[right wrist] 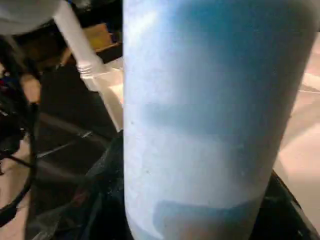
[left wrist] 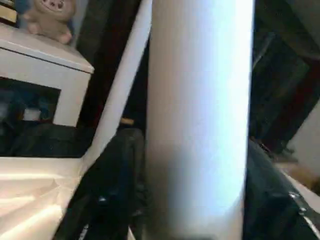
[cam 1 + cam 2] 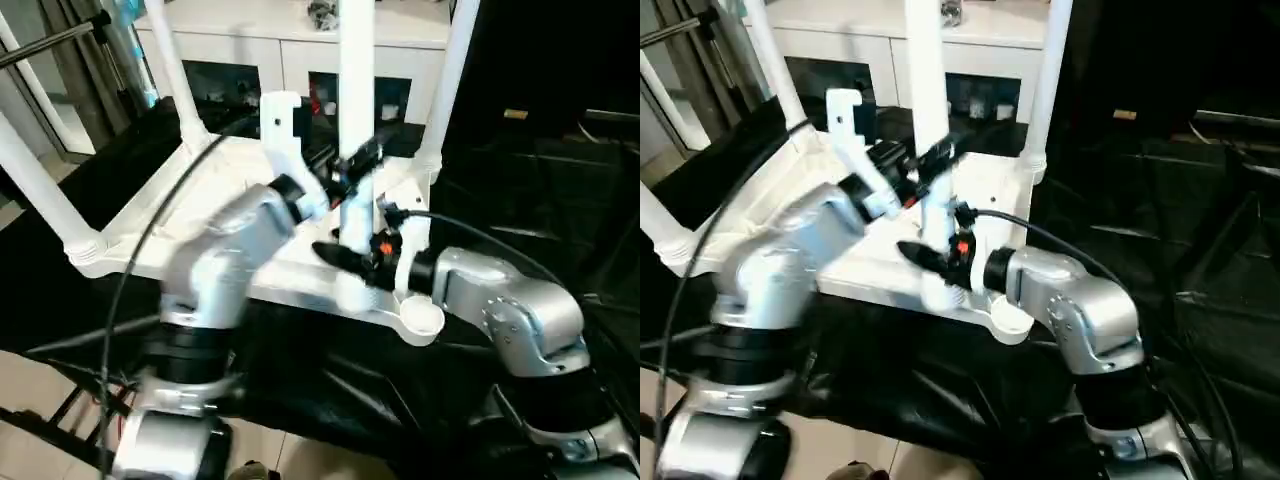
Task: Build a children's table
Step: Pick table leg
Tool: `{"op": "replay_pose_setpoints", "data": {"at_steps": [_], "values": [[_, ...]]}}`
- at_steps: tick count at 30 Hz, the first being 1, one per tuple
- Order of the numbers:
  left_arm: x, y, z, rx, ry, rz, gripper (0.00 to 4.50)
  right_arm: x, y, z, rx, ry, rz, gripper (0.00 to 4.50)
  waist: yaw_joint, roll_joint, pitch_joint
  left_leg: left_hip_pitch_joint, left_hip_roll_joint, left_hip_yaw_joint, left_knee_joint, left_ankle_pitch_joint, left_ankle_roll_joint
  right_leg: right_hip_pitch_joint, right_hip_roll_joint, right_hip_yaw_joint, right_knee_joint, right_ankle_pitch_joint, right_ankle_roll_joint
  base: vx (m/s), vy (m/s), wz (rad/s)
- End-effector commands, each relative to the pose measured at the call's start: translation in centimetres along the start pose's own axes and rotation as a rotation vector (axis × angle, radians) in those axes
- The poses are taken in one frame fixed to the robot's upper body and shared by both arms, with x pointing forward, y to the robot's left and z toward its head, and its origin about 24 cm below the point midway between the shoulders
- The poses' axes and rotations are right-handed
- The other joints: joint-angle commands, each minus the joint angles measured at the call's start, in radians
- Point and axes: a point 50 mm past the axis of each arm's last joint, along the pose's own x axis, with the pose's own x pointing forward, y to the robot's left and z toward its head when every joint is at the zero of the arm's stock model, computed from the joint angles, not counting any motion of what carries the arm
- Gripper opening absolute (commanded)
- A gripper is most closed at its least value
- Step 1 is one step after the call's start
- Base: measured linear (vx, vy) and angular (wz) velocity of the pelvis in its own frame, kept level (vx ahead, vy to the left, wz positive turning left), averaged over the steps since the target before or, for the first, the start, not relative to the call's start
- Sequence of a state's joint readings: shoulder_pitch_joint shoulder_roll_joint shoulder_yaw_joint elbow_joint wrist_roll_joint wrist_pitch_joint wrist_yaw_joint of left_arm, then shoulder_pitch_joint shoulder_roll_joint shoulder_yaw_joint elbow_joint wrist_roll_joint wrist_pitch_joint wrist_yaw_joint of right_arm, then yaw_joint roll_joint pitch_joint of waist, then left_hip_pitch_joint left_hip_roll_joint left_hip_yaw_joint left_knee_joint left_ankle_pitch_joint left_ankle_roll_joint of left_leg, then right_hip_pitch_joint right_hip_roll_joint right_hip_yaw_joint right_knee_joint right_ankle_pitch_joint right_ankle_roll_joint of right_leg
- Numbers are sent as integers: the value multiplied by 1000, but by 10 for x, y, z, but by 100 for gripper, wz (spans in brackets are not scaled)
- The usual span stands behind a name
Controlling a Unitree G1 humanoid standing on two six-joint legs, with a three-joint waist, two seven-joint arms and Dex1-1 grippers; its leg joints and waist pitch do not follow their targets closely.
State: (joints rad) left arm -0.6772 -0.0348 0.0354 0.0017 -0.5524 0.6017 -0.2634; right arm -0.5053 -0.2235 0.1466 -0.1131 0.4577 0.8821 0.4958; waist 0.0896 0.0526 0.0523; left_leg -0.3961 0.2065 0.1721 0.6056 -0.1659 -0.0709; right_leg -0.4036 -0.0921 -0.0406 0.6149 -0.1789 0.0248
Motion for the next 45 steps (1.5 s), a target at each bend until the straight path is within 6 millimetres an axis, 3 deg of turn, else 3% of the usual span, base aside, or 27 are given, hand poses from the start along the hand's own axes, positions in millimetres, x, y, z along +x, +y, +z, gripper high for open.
{"op": "replay_pose_setpoints", "data": {"at_steps": [1, 3, 4, 7, 12, 14, 16, 17, 21, 23, 24, 25, 38, 41, 43, 45], "values": [[-1, 10, 10, -4, -56, 76, 232, 3, 10, 11, -52, -41, 45, 191, 0, -13, -78, 16, -1, 2, -66, -164, -40, 51, -22, 21, -70, -158, -154, 0, 0, 0], [0, 8, 11, -18, -63, 64, 219, 4, 9, 12, -60, -42, 36, 191, 0, -13, -78, 16, -1, 2, -66, -157, -36, 51, -23, 21, -68, -148, -158, 0, 0, 0], [0, 6, 10, -22, -62, 54, 217, 3, 8, 13, -65, -44, 29, 191, -1, -17, -78, 15, -1, 2, -66, -148, -32, 52, -23, 21, -67, -138, -162, 0, 0, 0], [0, 2, 7, -26, -57, 32, 188, 3, 5, 16, -86, -48, 15, 191, -1, -13, -78, 17, 0, 3, -65, -147, -25, 50, -23, 21, -67, -139, -168, 0, 0, 0], [1, -1, 4, -25, -47, 8, 180, 3, 0, 17, -122, -59, -21, 191, -1, -12, -77, 19, 0, 3, -65, -163, -27, 49, -23, 21, -71, -160, -163, 0, 0, 0], [1, -1, 4, -5, -45, -9, 180, 2, -2, 17, -92, -60, -15, 247, -2, -10, -77, 18, 0, 3, -66, -163, -25, 49, -22, 21, -70, -153, -165, 0, 0, 0], [1, -2, 5, 16, -44, -24, 180, -2, -1, 17, -67, -46, 26, 263, -2, -11, -77, 18, 0, 3, -66, -169, -25, 50, -22, 20, -70, -154, -164, 0, 0, 0], [0, -2, 7, 32, -45, -38, 180, -8, -1, 17, -57, -24, 70, 265, -2, -20, -78, 17, 0, 4, -66, -162, -18, 52, -21, 21, -69, -139, -166, 0, 0, 0], [-1, -2, 8, 47, -45, -58, 180, -17, -5, 17, -51, 9, 105, 308, 3, -20, -77, 16, 2, 4, -63, -136, -5, 53, -23, 21, -64, -124, -175, 0, 0, 0], [-2, -2, 7, 65, -43, -74, 180, -22, -10, 18, -54, 20, 107, 319, 4, -28, -78, 17, 2, 6, -62, -126, 2, 54, -25, 22, -64, -130, -180, 0, 0, 0], [-2, -3, 6, 63, -40, -77, 180, -23, -12, 19, -59, 21, 105, 323, 4, -26, -78, 16, 3, 6, -61, -123, 3, 53, -26, 22, -65, -132, -182, 0, 0, 0], [-2, -3, 6, 63, -39, -78, 180, -24, -13, 19, -60, 23, 103, 325, 1, -32, -77, 16, 3, 8, -61, -122, 6, 52, -25, 22, -66, -134, -184, 0, 0, 0], [-1, -12, 3, 78, -38, -139, 180, -25, -16, 13, -6, 78, 154, 325, 4, -41, -77, 16, 5, 8, -60, -114, 11, 50, -27, 22, -64, -149, -189, 0, 0, 0], [-2, -12, 4, 81, -40, -148, 180, -24, -17, 11, 7, 92, 158, 288, 5, -44, -77, 16, 5, 8, -61, -108, 13, 51, -27, 22, -64, -143, -195, 0, 0, 0], [-3, -12, 4, 82, -39, -150, 180, -24, -17, 10, 8, 94, 158, 288, 5, -44, -77, 16, 5, 8, -61, -107, 13, 51, -28, 22, -63, -141, -195, 0, 0, 0], [-3, -12, 4, 79, -40, -155, 180, -24, -18, 10, 9, 96, 157, 245, 6, -45, -77, 16, 5, 8, -60, -107, 12, 52, -28, 22, -62, -139, -194, 0, 0, 0]]}}
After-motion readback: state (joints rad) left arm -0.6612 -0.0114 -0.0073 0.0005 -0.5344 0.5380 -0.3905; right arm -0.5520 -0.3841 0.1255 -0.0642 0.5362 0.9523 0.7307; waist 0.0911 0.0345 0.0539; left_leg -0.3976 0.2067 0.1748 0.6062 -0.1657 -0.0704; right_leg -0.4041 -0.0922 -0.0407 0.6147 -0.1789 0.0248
